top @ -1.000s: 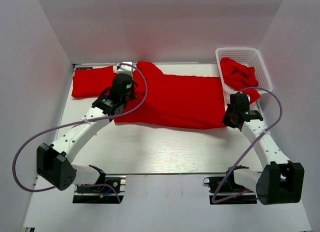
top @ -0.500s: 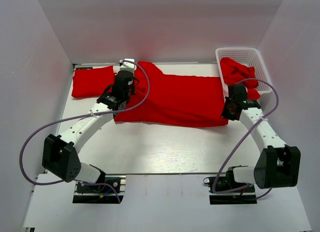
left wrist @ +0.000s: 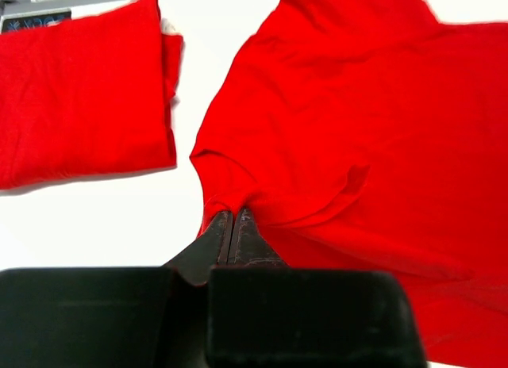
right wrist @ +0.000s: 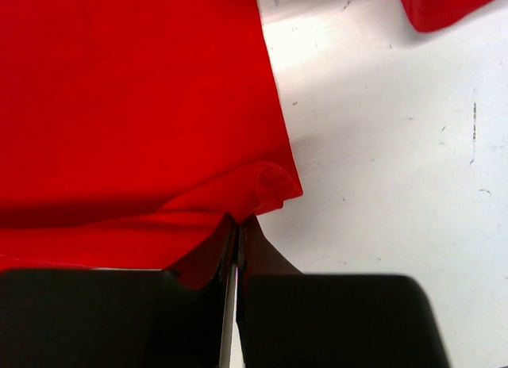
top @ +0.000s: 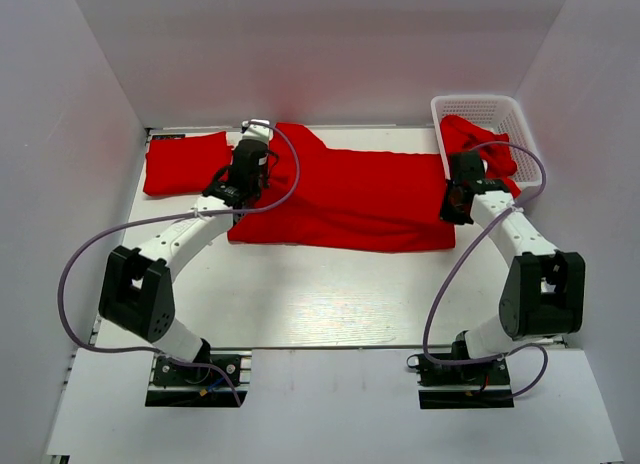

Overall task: Fold and stack the t-shirts
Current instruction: Fold the flattened tshirt in 1/3 of the way

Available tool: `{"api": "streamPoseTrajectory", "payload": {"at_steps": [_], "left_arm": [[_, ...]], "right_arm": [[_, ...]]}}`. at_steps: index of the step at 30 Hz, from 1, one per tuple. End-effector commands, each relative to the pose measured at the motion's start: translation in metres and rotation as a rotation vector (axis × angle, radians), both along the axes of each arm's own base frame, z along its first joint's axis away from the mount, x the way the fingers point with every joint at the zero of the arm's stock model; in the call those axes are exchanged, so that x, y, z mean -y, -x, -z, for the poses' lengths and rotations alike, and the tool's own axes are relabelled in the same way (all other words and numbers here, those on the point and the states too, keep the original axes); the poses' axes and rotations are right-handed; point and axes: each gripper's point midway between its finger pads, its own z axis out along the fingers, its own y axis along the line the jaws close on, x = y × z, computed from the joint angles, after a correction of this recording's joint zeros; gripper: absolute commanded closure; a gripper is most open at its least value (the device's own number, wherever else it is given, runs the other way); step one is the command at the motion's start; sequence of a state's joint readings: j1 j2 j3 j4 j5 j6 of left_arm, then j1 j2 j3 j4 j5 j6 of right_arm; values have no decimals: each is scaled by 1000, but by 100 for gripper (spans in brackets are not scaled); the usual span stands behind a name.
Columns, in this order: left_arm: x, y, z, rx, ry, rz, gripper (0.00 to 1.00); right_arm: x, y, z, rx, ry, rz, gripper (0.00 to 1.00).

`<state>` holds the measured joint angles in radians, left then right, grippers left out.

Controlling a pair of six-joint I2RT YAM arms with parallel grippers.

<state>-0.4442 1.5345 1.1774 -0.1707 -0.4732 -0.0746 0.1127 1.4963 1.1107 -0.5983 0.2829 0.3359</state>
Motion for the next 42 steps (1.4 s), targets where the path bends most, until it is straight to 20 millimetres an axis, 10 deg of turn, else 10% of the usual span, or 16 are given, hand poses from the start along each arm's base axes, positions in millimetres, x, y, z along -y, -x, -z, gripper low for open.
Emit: {"api": "streamPoseTrajectory", "payload": {"at_steps": [1,23,27,28,31,42], "left_arm": [[-3,-13,-10,43,20,-8,100],[11,-69,41,88,3,114,100],[5,-73,45,65,7,74,56],[3,-73,45,66,4,65,23],[-6,-79,37,72,-10,22,0],[-8,-75,13,52,-1,12,0]], "right_arm": [[4,-23,-17,70,23,9,100],[9,-49,3,39,69,38,100],[10,-50,3,37,70,42,82],[10,-51,1,36,72,39,80],[3,-51,-1,34,46,13,73],[0,-51,-12,56,32,7,46]]}}
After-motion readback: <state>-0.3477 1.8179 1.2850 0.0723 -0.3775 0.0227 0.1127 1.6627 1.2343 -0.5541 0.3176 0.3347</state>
